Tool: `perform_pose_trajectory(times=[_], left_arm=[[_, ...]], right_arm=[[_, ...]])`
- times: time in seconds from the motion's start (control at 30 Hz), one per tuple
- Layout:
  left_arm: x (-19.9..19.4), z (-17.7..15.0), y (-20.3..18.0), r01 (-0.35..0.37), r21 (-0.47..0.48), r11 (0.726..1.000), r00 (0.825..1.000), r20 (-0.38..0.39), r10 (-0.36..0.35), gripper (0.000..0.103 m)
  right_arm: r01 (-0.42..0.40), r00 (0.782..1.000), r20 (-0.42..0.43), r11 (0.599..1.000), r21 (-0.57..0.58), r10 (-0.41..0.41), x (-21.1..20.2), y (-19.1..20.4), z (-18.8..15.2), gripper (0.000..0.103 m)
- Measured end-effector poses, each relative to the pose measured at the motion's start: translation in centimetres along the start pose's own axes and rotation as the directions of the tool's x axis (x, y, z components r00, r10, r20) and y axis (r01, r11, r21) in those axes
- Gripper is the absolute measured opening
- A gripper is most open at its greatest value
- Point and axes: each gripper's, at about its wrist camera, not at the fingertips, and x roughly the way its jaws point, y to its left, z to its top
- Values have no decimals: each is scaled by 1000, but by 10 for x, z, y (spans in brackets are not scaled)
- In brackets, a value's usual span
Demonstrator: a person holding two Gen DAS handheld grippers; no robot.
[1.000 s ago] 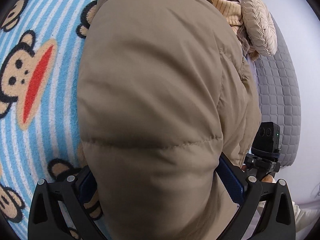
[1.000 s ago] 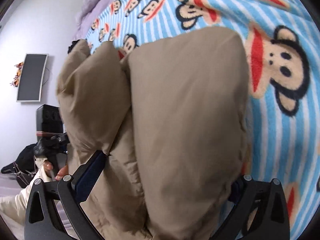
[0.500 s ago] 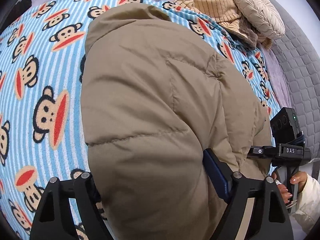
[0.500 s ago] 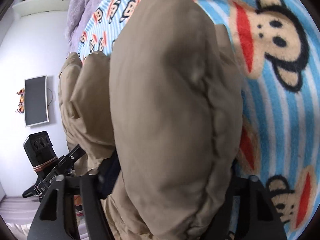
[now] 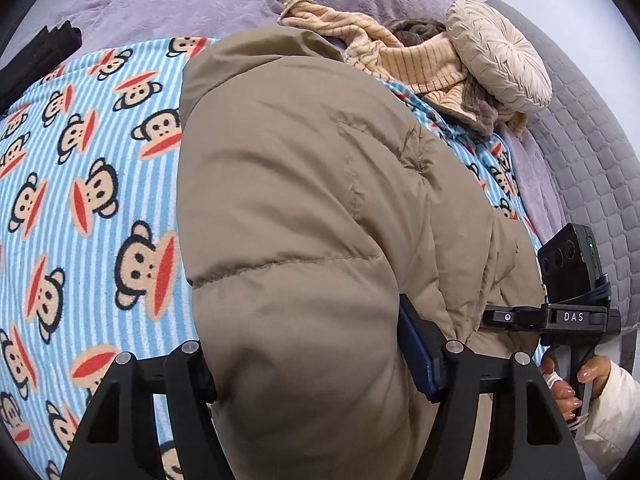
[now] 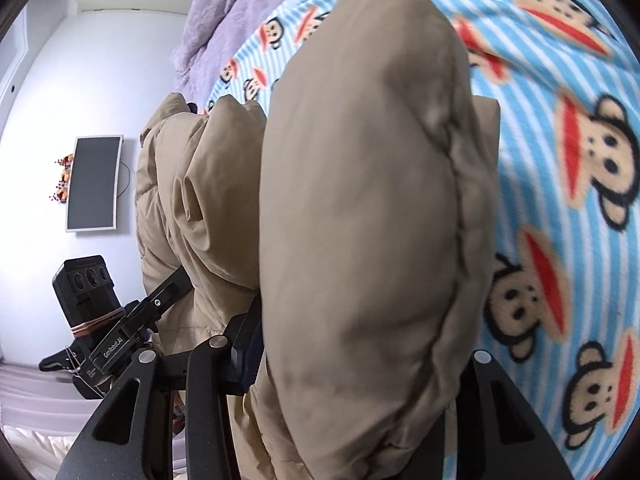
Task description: Fold large clothes
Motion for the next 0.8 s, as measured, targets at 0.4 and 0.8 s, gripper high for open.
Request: perform_pose_trajectory(times=[0.4, 0.8], left_arm=[[-54, 30, 151, -17, -31, 999, 1000, 24, 18, 71], [-40, 45, 295, -132, -126, 983, 990, 26, 136, 81]], right_arm=[[-18, 1000, 19, 999, -48, 19, 95, 87, -7, 48], [118, 993, 27, 991, -71, -116, 147, 103, -9, 52]])
